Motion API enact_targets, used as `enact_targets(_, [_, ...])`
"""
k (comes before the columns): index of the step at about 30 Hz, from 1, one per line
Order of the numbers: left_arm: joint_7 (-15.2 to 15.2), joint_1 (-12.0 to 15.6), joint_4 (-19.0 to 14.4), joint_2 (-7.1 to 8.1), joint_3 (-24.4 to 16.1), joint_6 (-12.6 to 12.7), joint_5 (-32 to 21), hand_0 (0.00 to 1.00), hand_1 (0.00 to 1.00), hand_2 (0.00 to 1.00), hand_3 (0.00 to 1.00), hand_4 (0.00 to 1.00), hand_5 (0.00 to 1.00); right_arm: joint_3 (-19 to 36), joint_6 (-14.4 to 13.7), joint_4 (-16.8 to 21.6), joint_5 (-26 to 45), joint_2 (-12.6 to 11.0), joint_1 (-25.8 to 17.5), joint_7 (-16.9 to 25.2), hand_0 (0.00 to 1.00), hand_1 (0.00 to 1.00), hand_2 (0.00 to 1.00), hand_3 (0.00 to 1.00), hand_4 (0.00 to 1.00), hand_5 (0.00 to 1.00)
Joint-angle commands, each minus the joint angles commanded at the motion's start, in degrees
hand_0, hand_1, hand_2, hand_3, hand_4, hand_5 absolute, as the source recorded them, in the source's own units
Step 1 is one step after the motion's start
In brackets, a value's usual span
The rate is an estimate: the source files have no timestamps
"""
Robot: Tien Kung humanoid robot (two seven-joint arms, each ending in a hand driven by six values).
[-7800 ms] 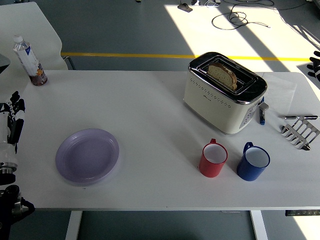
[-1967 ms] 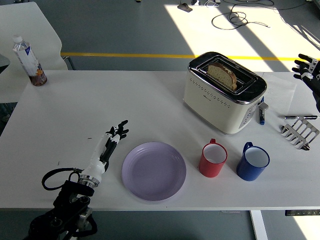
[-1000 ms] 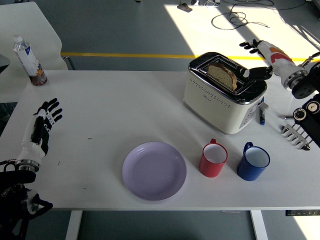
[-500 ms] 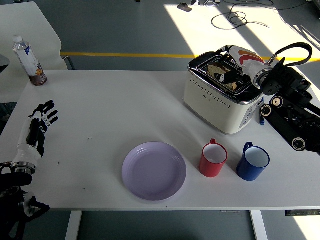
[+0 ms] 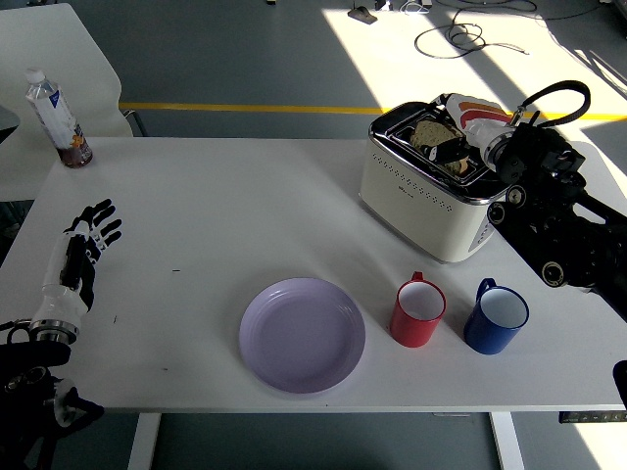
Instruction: Push plate across desktop,pick up the break from the machine,place the break in the plate
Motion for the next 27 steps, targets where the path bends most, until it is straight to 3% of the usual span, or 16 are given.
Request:
enact_targets(6, [-0.2, -0.1, 0.9, -0.15, 0.1, 0.1, -0.1, 0.791, 0.81, 0.871, 0.806, 0.505, 0.966, 2.0, -0.4, 1.9, 0.4, -1.5, -0.2, 0.4, 0.777, 0.706, 0.704, 0.808, 0.756, 0.281])
enact_targets(13, [-0.4, -0.1, 1.7, -0.16, 0.0, 0.2, -0.6, 0.789, 0.805, 0.869, 0.811, 0.51, 0.98, 1.3, -0.4, 0.4, 0.8, -0.6, 0.1, 0.6, 0.768, 0.704, 0.699, 0.801, 0.746, 0.263])
enact_targets(24, [-0.7, -0.8, 1.9, -0.43, 0.5, 0.3, -0.8, 0.785, 0.802, 0.866, 0.81, 0.514, 0.989, -0.2, 2.1, -7.3, -1.8, 3.0, 3.0, -1.7, 0.76, 0.691, 0.685, 0.795, 0.746, 0.259])
enact_targets(25, [-0.7, -0.8, 1.9, -0.47, 0.4, 0.3, -0.8, 0.783, 0.797, 0.865, 0.81, 0.519, 0.998, -0.2, 2.0, -7.9, -2.7, 3.4, 3.3, -2.0, 0.597, 0.591, 0.59, 0.727, 0.732, 0.253])
enact_targets(27, [-0.8, -0.7, 2.0, -0.5, 0.4, 0.3, -1.0, 0.783, 0.797, 0.865, 0.81, 0.519, 0.998, -0.3, 1.9, -8.8, -4.2, 3.8, 3.8, -2.4, 0.597, 0.591, 0.59, 0.727, 0.732, 0.253])
